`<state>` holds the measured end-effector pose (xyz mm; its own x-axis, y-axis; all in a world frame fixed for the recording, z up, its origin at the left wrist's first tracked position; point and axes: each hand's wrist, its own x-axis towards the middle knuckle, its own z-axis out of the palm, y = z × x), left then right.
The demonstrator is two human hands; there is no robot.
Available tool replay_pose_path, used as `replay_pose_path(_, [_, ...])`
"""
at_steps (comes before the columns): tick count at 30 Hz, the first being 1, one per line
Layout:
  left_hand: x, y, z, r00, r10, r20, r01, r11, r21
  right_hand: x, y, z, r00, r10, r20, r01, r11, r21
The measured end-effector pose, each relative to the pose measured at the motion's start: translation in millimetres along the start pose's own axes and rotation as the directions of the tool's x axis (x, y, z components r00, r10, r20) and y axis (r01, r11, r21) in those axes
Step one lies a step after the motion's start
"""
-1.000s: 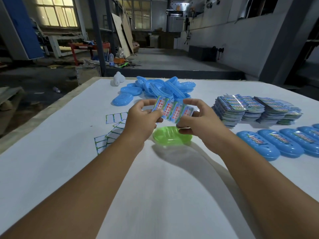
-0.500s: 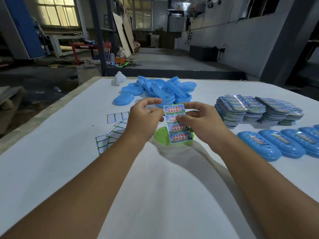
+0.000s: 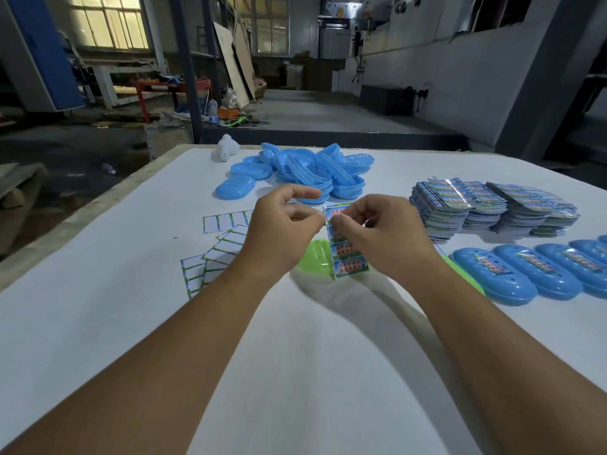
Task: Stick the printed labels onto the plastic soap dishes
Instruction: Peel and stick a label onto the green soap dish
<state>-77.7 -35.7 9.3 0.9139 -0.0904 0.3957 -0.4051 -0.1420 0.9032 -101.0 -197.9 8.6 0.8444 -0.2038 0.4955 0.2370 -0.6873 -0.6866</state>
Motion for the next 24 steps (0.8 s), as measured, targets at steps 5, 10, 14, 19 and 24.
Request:
replay_pose_path(5, [-1.5, -2.1, 1.1, 0.999, 0.050, 0.020, -0.051, 0.998, 0.028, -2.0, -3.6, -1.0, 1.000, 0.005, 0.025, -0.004, 0.999, -0.041])
replay_pose_path(10, [-0.4, -6.6, 1.4, 0.997, 0.066, 0.036, -0.068, 0.996, 0.057, -2.2, -5.6, -0.6, 0.999, 0.022, 0.038, -0.019, 0.998, -0.065])
replay_pose_path(14, [-0.7, -8.0, 5.8, 0.995, 0.092, 0.030, -0.094, 0.993, 0.069, -4.9, -5.3, 2.9, 0.999, 0.019, 0.027, -0.018, 0.999, -0.048])
replay_pose_path(19, [-1.2, -6.8, 9.4, 0.991, 0.135, -0.007, -0.133, 0.983, 0.123, -3.6, -5.8, 3.5, 1.000, 0.016, -0.004, -0.016, 0.999, -0.028])
replay_pose_path(24, [-3.1, -5.4, 7.4, 0.998, 0.059, 0.022, -0.061, 0.991, 0.116, -2.9, -6.9, 4.2, 0.998, 0.029, 0.059, -0.032, 0.999, 0.045])
